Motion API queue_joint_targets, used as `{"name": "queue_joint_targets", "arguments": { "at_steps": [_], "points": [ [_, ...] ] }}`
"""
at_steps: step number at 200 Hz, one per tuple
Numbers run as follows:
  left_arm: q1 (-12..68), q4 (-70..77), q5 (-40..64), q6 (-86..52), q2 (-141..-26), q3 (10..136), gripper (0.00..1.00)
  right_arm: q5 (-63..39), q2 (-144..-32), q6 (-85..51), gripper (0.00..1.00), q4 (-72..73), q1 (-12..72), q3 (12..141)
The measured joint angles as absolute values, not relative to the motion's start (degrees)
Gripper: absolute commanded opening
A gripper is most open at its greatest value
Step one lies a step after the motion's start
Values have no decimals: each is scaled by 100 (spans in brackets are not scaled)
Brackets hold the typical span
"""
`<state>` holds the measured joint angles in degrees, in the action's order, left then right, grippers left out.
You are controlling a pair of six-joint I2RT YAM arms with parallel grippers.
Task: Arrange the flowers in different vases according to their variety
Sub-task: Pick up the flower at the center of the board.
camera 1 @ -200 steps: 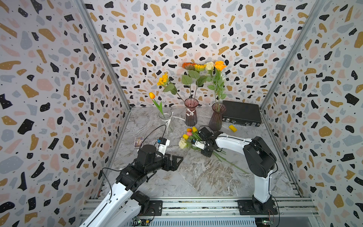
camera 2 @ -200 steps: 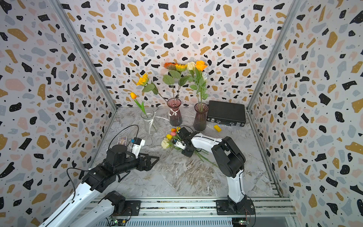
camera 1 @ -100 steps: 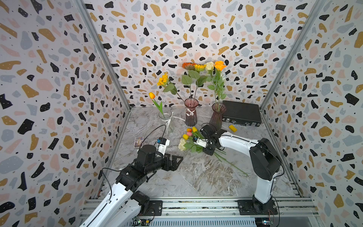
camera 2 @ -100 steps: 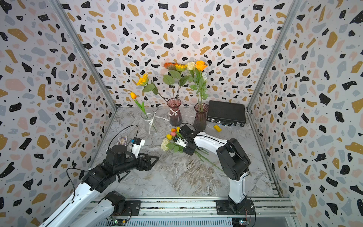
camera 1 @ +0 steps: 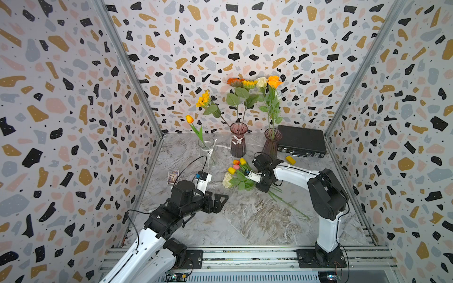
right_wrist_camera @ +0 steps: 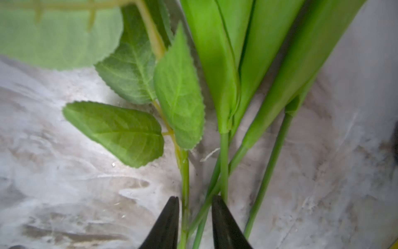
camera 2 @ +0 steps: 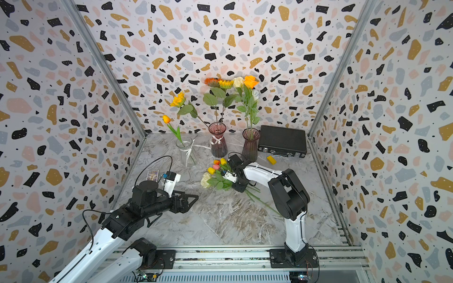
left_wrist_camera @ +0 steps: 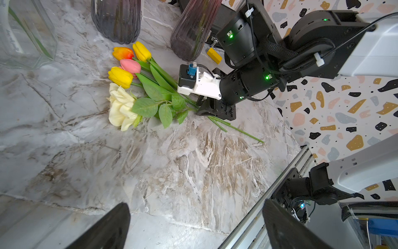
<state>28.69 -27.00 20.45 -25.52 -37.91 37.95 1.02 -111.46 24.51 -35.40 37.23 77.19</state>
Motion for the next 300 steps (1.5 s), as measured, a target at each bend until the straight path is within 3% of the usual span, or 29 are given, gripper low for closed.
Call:
{"name": "queue_joint_targets", "arguments": {
  "at_steps": [158,174,192,258,300],
  "points": [
    [2873,-2700,2045,-2552,-3811,3793,100,-150,-11424,2443,24,-3566,3726,7924],
    [2873,-2700,2045,-2552,-3811,3795,100,-189,-11491,2447,17,-3601,3726,8020],
    [2873,-2700,2045,-2552,-3811,3795,99,-261,-11581,2447,0,-3673,3726,8156],
    [2873,-2703,2043,-2550,-3791,3795,100,-637,-11535,2405,0,-3815,3719,8202],
    [2873,-2744,1999,-2521,-3632,3795,100,-790,-10468,2018,0,-3918,3726,8058]
  ]
}}
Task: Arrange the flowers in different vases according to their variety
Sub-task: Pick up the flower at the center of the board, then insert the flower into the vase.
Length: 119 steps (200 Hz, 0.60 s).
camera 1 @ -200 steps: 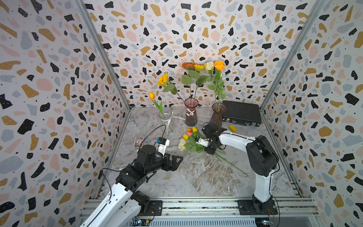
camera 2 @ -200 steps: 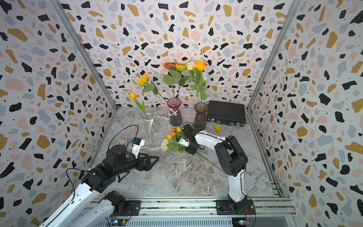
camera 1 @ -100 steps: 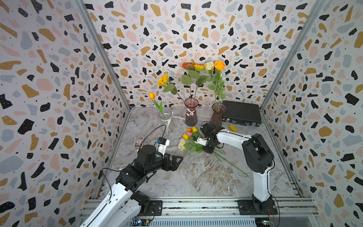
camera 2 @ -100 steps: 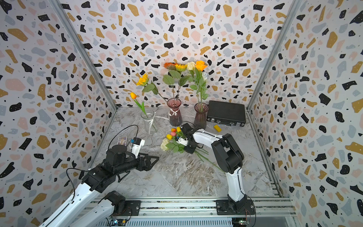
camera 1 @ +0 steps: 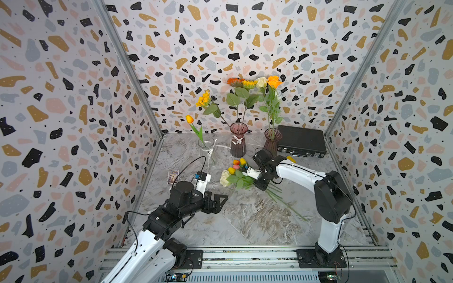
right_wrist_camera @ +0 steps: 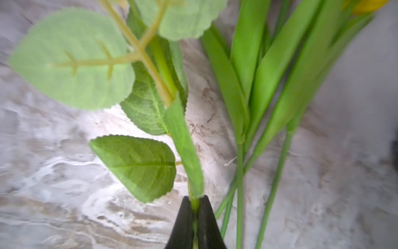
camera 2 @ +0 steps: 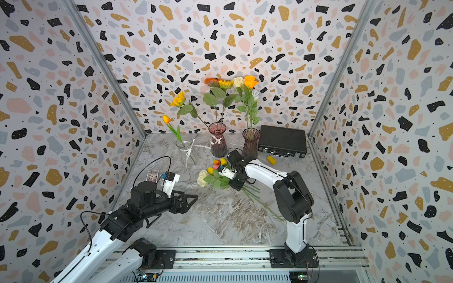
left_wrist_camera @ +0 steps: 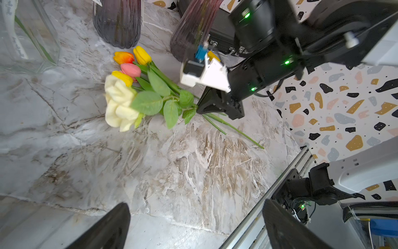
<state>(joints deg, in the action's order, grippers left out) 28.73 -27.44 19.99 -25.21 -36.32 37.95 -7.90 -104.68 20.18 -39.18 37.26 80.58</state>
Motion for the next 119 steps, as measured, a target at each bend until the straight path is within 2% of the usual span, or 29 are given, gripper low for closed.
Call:
{"name": "queue_joint_targets", "arguments": {
  "at_steps": [52,119],
  "points": [
    [2875,-2836,2115,-2353,-3581,3828,100,-340,-9137,1347,0,-3892,3553,8672],
    [2939,-2873,2200,-1874,-3920,4252,100,27,-9037,1033,0,-3492,3026,11087]
  ]
}}
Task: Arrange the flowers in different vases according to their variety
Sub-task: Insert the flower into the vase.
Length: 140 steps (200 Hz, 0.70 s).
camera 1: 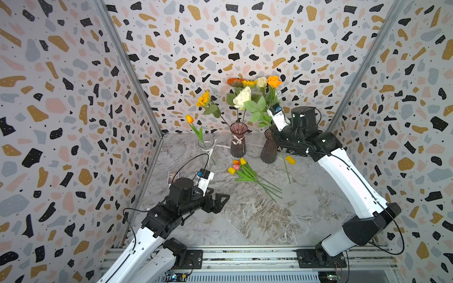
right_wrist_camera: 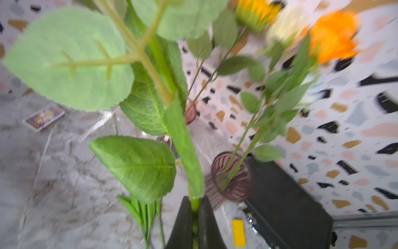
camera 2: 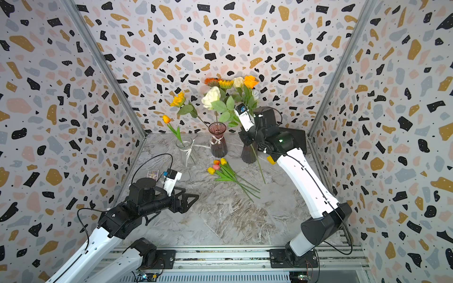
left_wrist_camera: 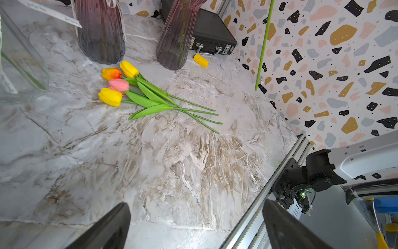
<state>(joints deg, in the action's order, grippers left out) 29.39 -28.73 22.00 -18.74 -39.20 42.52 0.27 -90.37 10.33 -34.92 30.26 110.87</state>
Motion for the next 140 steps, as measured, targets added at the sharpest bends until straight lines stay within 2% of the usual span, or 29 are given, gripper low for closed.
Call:
{"name": "queue_joint_targets", "arguments": {
  "at_steps": [39,77,140],
  "points": [
    [2943,-2936,2193,-1695,-3918,4259,100,-40,-9692,996,0,-3026,2746,12735],
    [2943,-2936,2174,-1649,-3854,4246,100,-110,-10779,854,0,-2707,2445,14160],
    [2943,-2934,2130,-1599,-3848,4204,100,-141,-11509,786,0,-2139,2152,14261]
  ]
}}
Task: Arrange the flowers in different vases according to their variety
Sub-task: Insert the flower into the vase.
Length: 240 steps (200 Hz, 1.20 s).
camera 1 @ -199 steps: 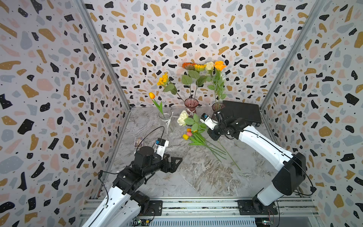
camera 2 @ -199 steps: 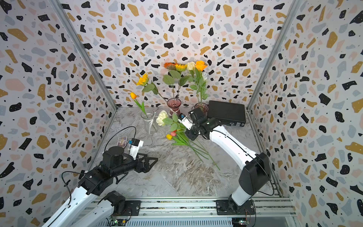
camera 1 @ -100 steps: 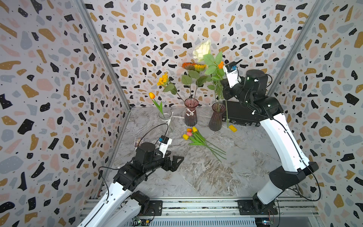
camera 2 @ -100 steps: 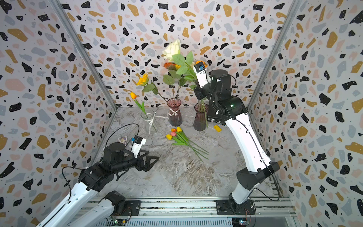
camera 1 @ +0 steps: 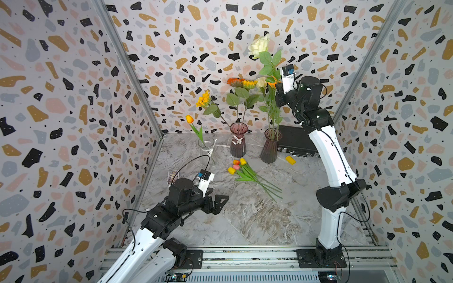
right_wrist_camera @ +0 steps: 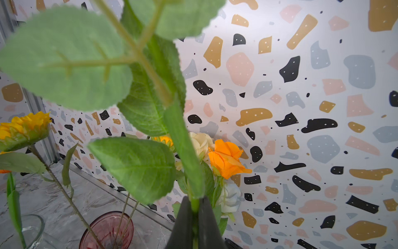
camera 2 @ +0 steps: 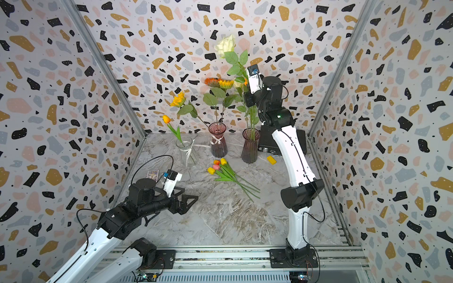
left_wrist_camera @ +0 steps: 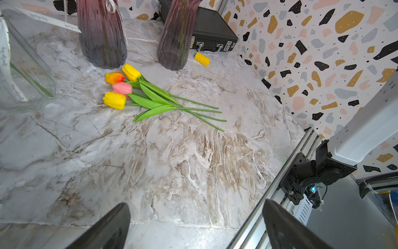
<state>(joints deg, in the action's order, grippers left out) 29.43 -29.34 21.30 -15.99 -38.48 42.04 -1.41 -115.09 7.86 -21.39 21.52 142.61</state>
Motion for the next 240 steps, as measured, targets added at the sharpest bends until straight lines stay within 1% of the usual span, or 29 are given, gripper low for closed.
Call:
{"name": "queue_joint_targets", "arguments": {
  "at_steps": [64,87,194,240],
  "points": [
    [2943,-2934,2047,-1559,-3876,4193,100,-285,-11531,639,0,-1144,1946,13185],
    [2943,-2934,2047,-1559,-3907,4193,100,-309,-11548,628,0,-1063,1909,12938],
    [2943,-2932,2045,-1559,-3968,4191,100,-344,-11323,517,0,-976,1903,13710],
    [2943,-2934,2045,-1557,-3968,4191,100,-366,-11323,443,0,-982,1903,13791]
  ]
}}
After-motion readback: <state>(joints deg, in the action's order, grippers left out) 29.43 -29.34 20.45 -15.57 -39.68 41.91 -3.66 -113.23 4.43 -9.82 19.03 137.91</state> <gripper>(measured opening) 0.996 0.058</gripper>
